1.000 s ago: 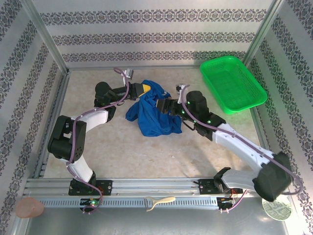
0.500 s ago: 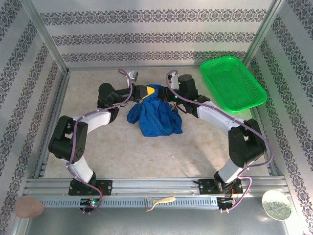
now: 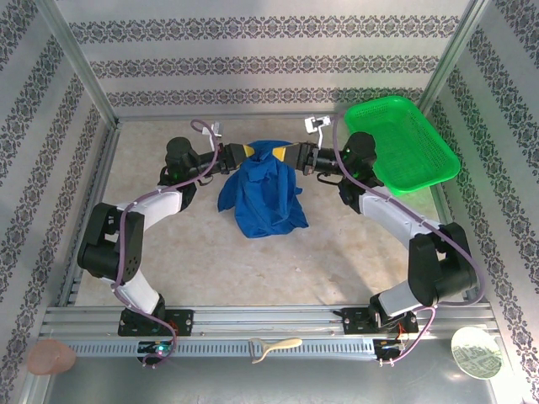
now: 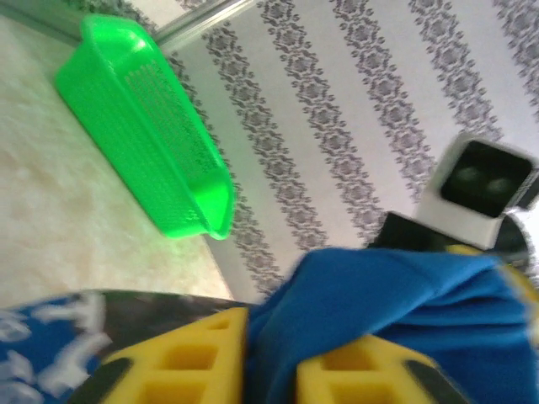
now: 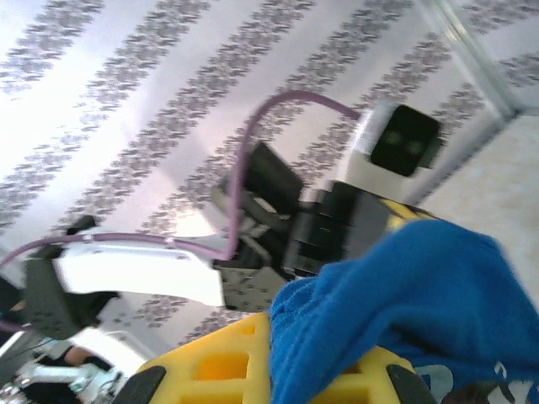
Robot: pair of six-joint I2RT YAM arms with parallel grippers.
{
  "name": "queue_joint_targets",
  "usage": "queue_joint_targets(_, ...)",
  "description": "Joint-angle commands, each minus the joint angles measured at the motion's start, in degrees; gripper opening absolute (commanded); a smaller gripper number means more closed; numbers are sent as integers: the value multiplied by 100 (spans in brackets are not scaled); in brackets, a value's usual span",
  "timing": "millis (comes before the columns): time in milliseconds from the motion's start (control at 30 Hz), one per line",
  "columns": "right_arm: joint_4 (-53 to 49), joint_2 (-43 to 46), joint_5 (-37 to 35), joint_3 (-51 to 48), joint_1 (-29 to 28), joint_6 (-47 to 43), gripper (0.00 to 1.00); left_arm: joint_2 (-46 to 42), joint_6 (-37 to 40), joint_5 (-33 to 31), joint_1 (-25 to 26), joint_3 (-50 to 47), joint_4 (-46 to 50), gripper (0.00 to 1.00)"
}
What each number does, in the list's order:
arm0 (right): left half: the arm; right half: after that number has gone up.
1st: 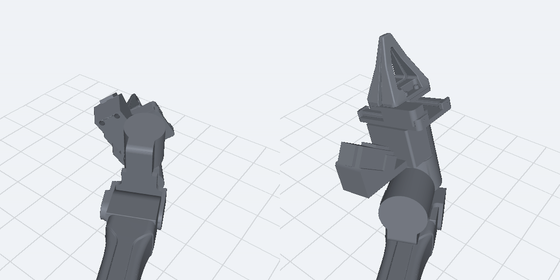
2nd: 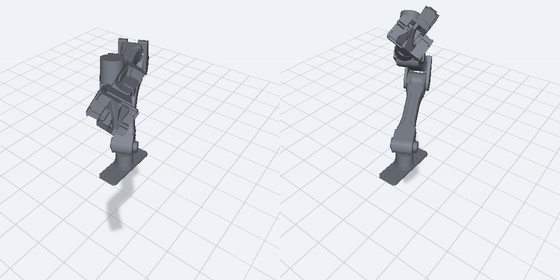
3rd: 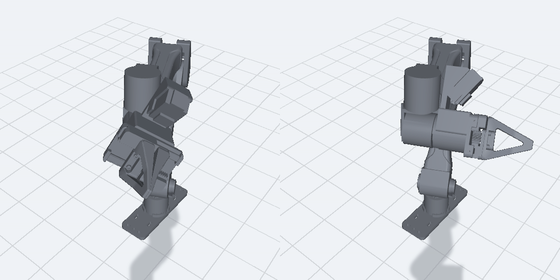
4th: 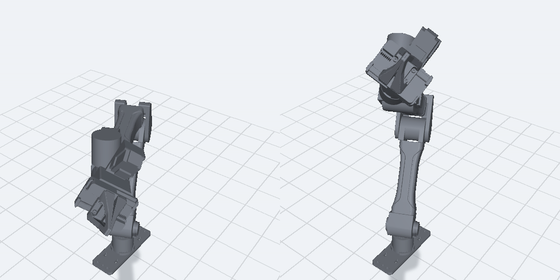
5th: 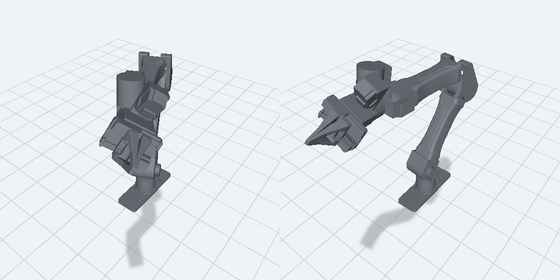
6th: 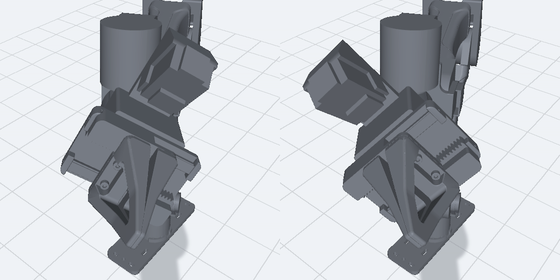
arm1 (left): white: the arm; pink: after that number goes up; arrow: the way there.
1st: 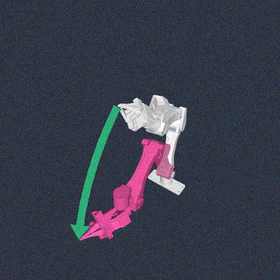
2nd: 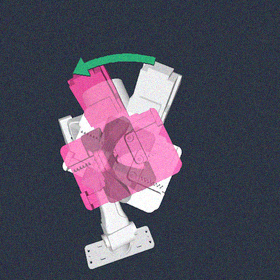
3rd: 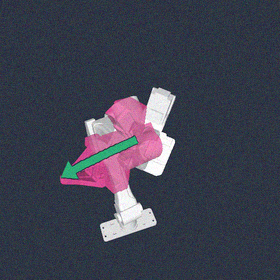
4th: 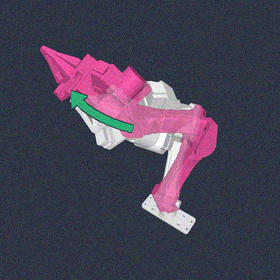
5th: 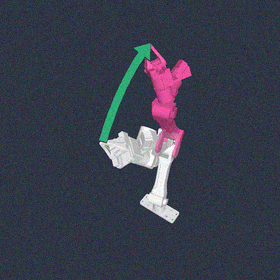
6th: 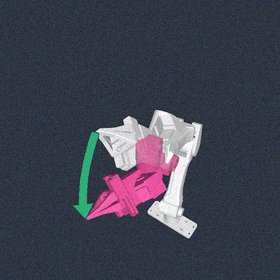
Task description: Fold the inside-out t-shirt
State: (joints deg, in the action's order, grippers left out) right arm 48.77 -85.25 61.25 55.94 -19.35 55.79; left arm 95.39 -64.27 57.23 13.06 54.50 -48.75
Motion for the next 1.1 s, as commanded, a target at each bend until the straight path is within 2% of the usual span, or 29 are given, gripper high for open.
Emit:
queue_joint_targets(0,1546,-84,484,207,56,895,0,-140,423,-216,-64,-95,356,34)
queue_joint_targets(167,2236,-453,427,-38,259,1360,0,-861,1303,-449,-80,-113,1635,49)
queue_joint_targets(300,2779,-734,330,-290,361,1704,0,-1642,2042,-811,-27,-31,2700,55)
queue_joint_targets(400,3034,-934,235,-414,408,1839,0,-1788,2126,-696,169,209,2899,55)
queue_joint_targets(633,3056,-1072,165,-447,417,1831,0,-1399,2439,-582,793,730,3163,55)
queue_joint_targets(1067,3057,-1178,113,-510,424,1800,0,-800,2510,-485,1032,1181,3105,53)
